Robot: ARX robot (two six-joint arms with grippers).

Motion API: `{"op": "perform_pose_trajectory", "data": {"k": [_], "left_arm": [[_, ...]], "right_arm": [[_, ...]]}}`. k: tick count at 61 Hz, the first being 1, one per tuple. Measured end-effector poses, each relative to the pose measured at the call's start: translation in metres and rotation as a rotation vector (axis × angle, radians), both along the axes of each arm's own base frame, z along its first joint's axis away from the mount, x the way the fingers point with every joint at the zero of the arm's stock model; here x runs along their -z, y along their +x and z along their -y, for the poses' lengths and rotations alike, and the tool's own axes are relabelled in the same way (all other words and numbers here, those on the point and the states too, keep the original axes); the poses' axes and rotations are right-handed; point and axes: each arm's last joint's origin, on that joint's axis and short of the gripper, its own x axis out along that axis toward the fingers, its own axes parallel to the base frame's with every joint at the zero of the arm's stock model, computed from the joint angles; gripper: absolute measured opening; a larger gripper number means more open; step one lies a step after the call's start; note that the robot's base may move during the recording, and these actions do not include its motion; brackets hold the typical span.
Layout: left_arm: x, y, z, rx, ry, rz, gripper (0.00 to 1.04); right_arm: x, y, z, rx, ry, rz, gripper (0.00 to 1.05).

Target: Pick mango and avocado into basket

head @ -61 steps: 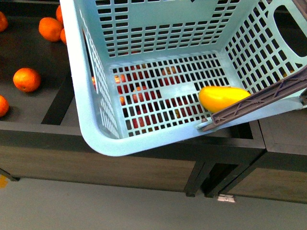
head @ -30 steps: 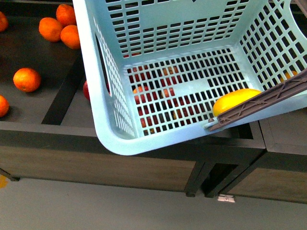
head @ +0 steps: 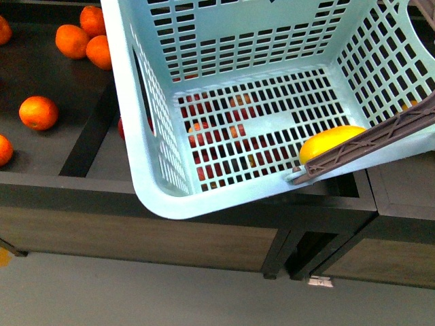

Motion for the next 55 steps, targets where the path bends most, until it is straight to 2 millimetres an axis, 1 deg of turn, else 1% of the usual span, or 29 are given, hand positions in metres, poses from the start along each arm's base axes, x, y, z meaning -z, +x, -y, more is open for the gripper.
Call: {"op": "perform_pose_trajectory", "data": {"k": [10, 15, 22, 36, 39, 43, 44, 45, 48, 52, 54, 55], "left_arm": [[0.000, 0.000, 0.000, -0.001, 0.001, 0.000, 0.26], [0.000, 0.000, 0.000, 0.000, 0.000, 0.000, 0.26], [0.000, 0.000, 0.000, -0.001, 0.001, 0.001, 0.26], [0.000, 0.000, 0.000, -0.001, 0.001, 0.000, 0.26], [0.000, 0.000, 0.000, 0.000, 0.001, 0.000, 0.26], [0.000, 0.000, 0.000, -0.001, 0.001, 0.000, 0.26], [0.000, 0.000, 0.000, -0.002, 0.001, 0.001, 0.26], [0.000, 0.000, 0.000, -0.002, 0.002, 0.001, 0.26], [0.000, 0.000, 0.000, -0.001, 0.002, 0.001, 0.26], [0.000, 0.000, 0.000, -0.002, 0.001, 0.000, 0.26], [0.000, 0.000, 0.000, -0.002, 0.001, 0.000, 0.26], [0.000, 0.000, 0.000, -0.002, 0.001, 0.000, 0.26]], "right_arm": [[0.004, -0.016, 0.000, 0.000, 0.000, -0.002, 0.02], [0.009, -0.022, 0.000, 0.000, 0.000, 0.016, 0.02], [0.016, -0.031, 0.000, 0.000, 0.000, -0.010, 0.02], [0.013, -0.043, 0.000, 0.000, -0.002, 0.003, 0.03], [0.011, -0.044, 0.000, 0.000, -0.001, 0.011, 0.09], [0.010, -0.045, 0.000, 0.000, -0.001, 0.019, 0.23], [0.010, -0.045, 0.000, 0.000, -0.001, 0.019, 0.28], [0.010, -0.045, 0.000, 0.000, -0.001, 0.019, 0.30], [0.010, -0.045, 0.000, 0.000, -0.001, 0.018, 0.41], [0.010, -0.045, 0.000, 0.000, -0.001, 0.019, 0.51], [0.010, -0.045, 0.000, 0.000, -0.001, 0.019, 0.58], [0.010, -0.045, 0.000, 0.000, -0.001, 0.019, 0.60]]}}
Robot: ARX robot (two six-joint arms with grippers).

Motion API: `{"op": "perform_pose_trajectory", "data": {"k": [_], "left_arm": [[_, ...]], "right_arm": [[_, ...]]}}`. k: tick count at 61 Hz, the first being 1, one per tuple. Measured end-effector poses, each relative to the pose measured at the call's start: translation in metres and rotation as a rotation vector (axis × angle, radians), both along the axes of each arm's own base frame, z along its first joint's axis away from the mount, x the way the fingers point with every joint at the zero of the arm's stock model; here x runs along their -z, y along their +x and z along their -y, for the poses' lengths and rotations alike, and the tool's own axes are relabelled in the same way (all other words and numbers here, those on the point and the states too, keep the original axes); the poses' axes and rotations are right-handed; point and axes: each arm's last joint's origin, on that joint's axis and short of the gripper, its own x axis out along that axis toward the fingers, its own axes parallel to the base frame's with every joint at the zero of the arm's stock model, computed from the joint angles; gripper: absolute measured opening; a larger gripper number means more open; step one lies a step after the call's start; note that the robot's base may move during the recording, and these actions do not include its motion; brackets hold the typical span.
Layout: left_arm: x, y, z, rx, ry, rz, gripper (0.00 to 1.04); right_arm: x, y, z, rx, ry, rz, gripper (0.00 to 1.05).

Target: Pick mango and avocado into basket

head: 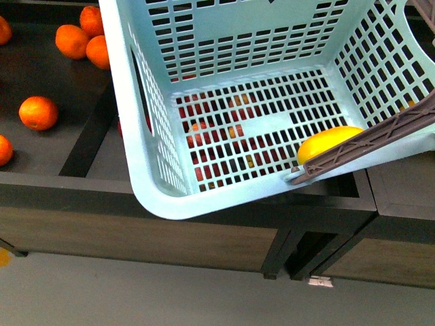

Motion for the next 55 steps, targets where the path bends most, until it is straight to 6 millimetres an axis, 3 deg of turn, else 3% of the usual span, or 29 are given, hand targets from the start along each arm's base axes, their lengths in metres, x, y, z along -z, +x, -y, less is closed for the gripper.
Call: {"op": "perform_pose_trajectory", "data": {"k": [15, 55], "left_arm": [[0.0000, -0.0001, 0.0001, 0.000, 0.000, 0.000, 0.26], [0.0008, -0.0010, 0.0014, 0.000, 0.006, 0.002, 0.26]], "right_arm": [[0.0000, 0.0000, 0.0000, 0.000, 0.000, 0.000, 0.98], [0.0000, -0.0001, 0.0001, 0.001, 0.001, 0.000, 0.96]]}}
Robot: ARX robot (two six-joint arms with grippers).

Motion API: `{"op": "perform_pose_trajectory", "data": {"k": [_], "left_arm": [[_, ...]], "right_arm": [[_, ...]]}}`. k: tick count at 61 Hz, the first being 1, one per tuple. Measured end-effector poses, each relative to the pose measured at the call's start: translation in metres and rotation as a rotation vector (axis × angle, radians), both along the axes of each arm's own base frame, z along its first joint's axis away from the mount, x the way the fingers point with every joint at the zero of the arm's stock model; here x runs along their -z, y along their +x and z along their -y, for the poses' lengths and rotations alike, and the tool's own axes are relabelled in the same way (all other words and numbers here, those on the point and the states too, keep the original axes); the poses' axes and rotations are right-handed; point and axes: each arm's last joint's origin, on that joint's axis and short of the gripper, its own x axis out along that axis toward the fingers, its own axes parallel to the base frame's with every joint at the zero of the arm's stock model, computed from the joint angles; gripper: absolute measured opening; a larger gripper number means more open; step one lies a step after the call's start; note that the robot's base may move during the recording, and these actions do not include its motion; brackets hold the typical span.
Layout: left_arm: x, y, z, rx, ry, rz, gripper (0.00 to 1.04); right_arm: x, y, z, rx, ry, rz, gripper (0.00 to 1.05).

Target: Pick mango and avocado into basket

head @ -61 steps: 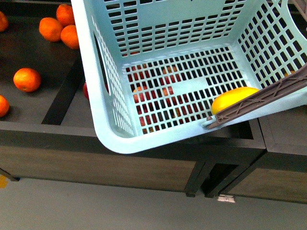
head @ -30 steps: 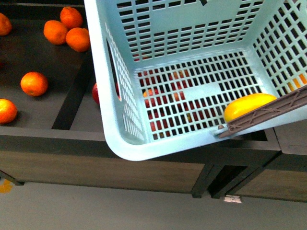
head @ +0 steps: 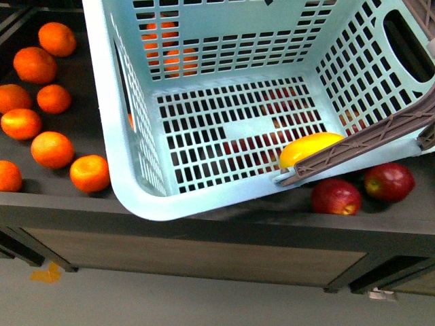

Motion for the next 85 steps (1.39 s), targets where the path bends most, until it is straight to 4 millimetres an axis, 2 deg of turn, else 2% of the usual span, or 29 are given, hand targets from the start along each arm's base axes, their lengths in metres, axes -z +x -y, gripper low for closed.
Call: {"op": "perform_pose_trajectory", "data": {"k": [85], "left_arm": [[-0.0001, 0.0006, -0.0007, 0.002, -0.003, -0.003, 0.26]], "right_arm": [[-0.0001, -0.0001, 0.0001, 0.000, 0.000, 0.001, 0.96]]}}
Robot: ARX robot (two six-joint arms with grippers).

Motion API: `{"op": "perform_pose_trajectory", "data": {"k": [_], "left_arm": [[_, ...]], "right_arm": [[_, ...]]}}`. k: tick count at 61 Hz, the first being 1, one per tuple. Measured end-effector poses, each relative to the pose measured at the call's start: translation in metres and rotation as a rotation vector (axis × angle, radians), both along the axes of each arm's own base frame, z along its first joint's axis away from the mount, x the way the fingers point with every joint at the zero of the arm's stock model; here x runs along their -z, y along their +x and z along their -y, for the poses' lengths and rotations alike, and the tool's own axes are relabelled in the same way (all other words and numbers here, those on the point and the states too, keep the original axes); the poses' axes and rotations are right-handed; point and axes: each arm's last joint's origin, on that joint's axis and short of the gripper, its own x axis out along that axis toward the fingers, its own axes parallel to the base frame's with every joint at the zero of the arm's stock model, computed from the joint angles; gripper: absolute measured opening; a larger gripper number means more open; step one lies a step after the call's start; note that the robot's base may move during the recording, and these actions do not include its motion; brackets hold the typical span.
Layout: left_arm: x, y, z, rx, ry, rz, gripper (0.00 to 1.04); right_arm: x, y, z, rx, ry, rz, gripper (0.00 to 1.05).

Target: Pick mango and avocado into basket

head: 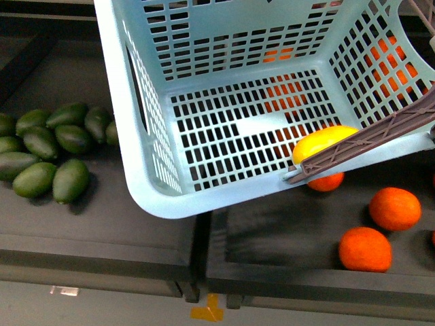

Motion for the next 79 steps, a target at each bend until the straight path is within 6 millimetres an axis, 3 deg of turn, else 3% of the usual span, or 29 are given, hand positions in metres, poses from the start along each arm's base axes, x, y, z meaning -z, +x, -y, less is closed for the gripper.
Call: {"op": "perform_pose_trajectory", "data": {"k": [79], "left_arm": [[0.0002, 0.0003, -0.0002, -0.001, 0.000, -0.001, 0.26]], "right_arm": [[-0.0001, 0.0000, 0.0001, 0.000, 0.000, 0.001, 0.96]]}}
